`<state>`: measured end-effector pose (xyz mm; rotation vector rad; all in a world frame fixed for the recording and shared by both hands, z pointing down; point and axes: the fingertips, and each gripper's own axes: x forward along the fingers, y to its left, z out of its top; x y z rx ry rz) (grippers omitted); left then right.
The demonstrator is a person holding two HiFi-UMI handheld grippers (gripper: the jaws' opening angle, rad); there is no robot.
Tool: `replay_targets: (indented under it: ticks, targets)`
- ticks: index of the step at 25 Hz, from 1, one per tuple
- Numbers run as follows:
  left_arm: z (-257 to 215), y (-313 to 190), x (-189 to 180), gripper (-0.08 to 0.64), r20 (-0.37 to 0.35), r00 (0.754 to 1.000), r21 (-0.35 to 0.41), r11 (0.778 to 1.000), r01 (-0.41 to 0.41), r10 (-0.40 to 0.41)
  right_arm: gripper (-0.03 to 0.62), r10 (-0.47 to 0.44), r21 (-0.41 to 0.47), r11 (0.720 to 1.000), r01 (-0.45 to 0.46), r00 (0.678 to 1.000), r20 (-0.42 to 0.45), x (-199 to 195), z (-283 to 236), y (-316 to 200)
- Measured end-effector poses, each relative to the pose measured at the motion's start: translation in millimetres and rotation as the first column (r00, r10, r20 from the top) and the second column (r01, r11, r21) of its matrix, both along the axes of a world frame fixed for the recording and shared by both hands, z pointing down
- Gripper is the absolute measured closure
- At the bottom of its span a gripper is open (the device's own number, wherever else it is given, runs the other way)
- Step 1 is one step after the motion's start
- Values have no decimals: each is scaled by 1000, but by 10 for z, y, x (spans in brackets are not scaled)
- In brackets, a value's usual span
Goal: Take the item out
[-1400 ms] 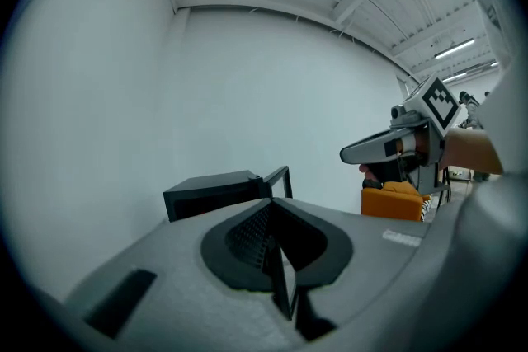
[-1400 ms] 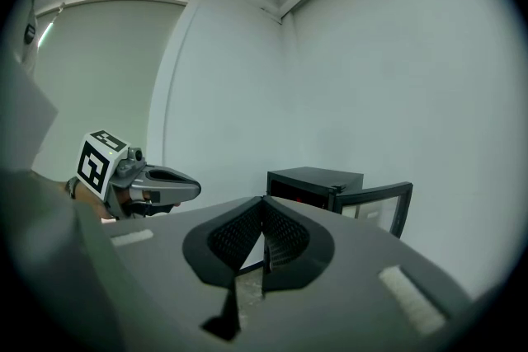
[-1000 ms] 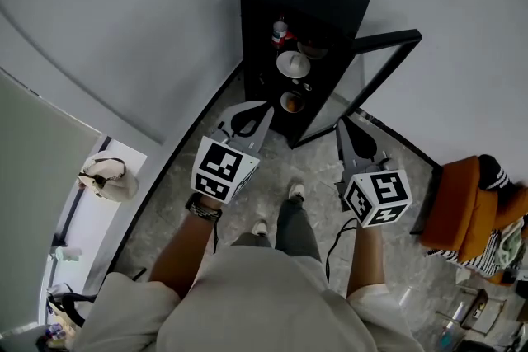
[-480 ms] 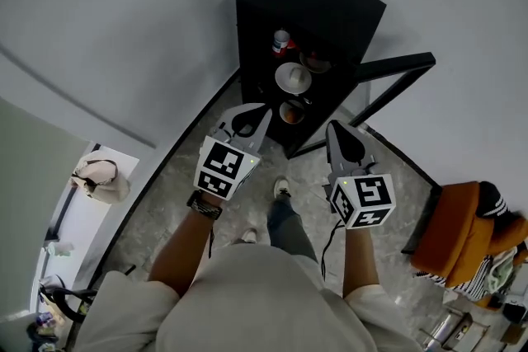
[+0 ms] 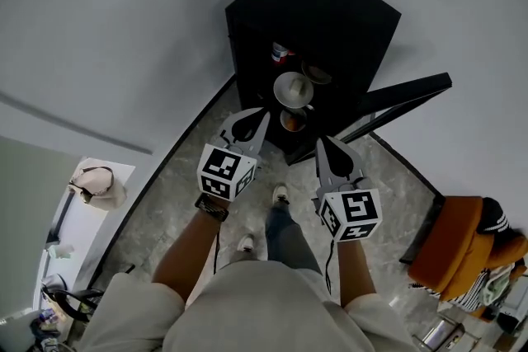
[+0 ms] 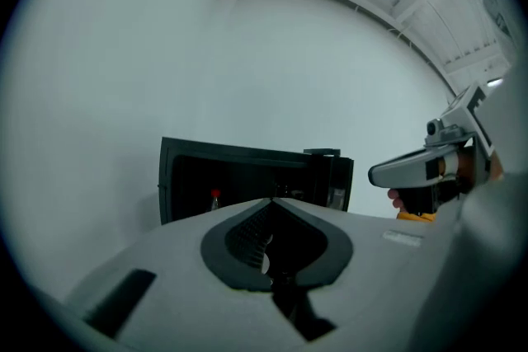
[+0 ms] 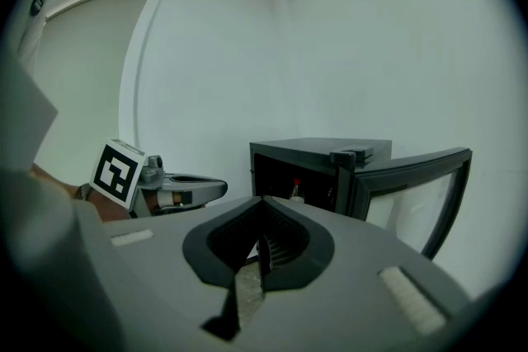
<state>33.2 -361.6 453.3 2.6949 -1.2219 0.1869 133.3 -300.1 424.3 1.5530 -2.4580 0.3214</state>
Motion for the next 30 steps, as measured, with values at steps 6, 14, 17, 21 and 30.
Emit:
replay_targets:
  ticks: [6, 14, 17, 21, 30]
  targets:
    - [441, -438, 31, 531, -100, 992, -135, 989, 60, -73, 584, -13, -17, 1000, 13, 1000, 14, 15, 202, -235]
    - [1166, -864, 154, 508, -176, 977, -338, 940, 56, -122, 584, -34, -62, 997, 34, 999, -4, 4, 480, -477]
    - [1441, -995, 200, 491, -256, 952, -462, 886, 34, -170, 584, -46, -71, 996, 45, 999, -24, -16, 581, -525]
    - [1874, -1122, 279, 474, -379, 889, -611, 791, -33, -256, 584, -58, -101, 993, 55, 998, -30, -33, 720, -527]
    - [2818, -1352, 370, 409, -468, 766, -783, 609, -128, -441, 584, -63, -138, 989, 51, 994, -88, 83, 917, -522]
